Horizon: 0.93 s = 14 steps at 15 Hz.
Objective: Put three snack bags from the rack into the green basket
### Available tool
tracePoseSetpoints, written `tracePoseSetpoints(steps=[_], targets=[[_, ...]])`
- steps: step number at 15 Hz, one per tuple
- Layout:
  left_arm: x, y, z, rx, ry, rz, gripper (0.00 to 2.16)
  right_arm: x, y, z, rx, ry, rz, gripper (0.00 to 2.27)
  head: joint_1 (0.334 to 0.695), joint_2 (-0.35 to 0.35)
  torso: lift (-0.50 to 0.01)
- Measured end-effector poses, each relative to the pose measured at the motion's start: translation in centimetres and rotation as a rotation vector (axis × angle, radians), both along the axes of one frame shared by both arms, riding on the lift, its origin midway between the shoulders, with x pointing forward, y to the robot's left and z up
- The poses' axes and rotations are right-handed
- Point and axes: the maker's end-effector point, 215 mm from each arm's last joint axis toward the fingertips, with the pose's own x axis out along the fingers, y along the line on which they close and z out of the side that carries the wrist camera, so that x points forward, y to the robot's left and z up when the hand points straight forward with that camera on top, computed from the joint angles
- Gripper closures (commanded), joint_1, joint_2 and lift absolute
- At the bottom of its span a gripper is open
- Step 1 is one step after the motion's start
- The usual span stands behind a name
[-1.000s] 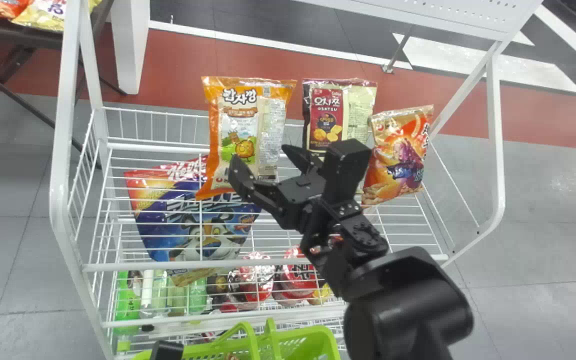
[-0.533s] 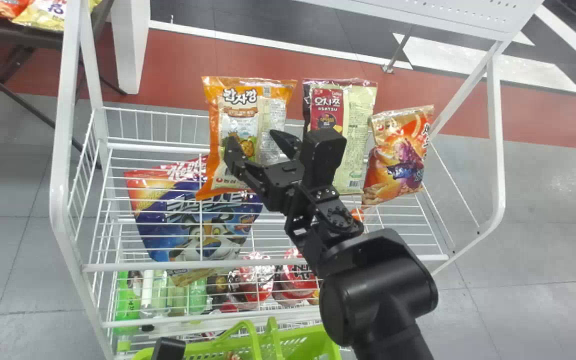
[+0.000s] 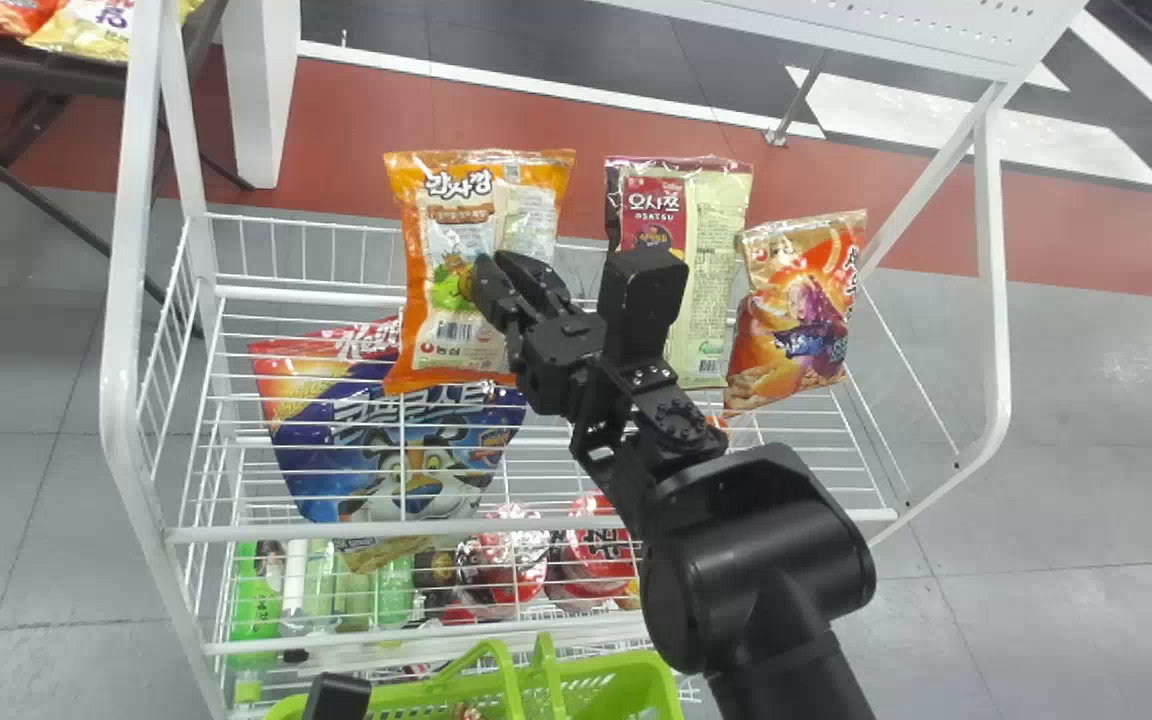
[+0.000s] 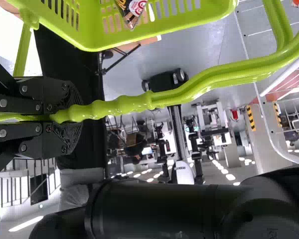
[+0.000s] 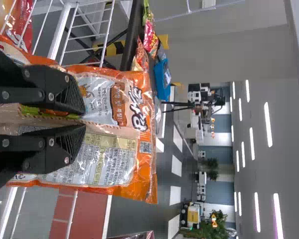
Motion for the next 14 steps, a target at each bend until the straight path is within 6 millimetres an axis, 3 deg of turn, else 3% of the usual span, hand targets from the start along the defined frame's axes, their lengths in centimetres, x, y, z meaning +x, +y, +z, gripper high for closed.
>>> tracePoseSetpoints(steps=[4, 7, 10, 12, 14], targets=[[-0.2, -0.1, 0.0, 0.001, -0.001, 0.001, 1.27, -1.8, -0.7, 1.9, 0.04, -0.06, 0.003, 2.24, 0.695, -0.35, 0.0], [-0.2, -0.1, 0.1, -0.001, 0.0, 0.001, 1.27, -5.5, -1.3, 4.2, 0.063, -0.09, 0.017, 2.24, 0.695, -0.35, 0.0], [-0.2, -0.1, 0.1, -0.004, 0.0, 0.001, 1.27, -9.6, -3.4, 6.0, 0.042, -0.058, -0.001, 2.24, 0.695, -0.35, 0.0], [-0.1, 0.0, 0.1, -0.003, -0.002, 0.005, 1.27, -12.0, -5.2, 5.5, -0.006, 0.02, -0.016, 2.24, 0.695, -0.35, 0.0], [0.1, 0.2, -0.1, -0.004, -0.007, 0.021, 1.27, -13.7, -7.0, 3.4, -0.078, 0.134, -0.018, 2.24, 0.695, -0.35, 0.0]])
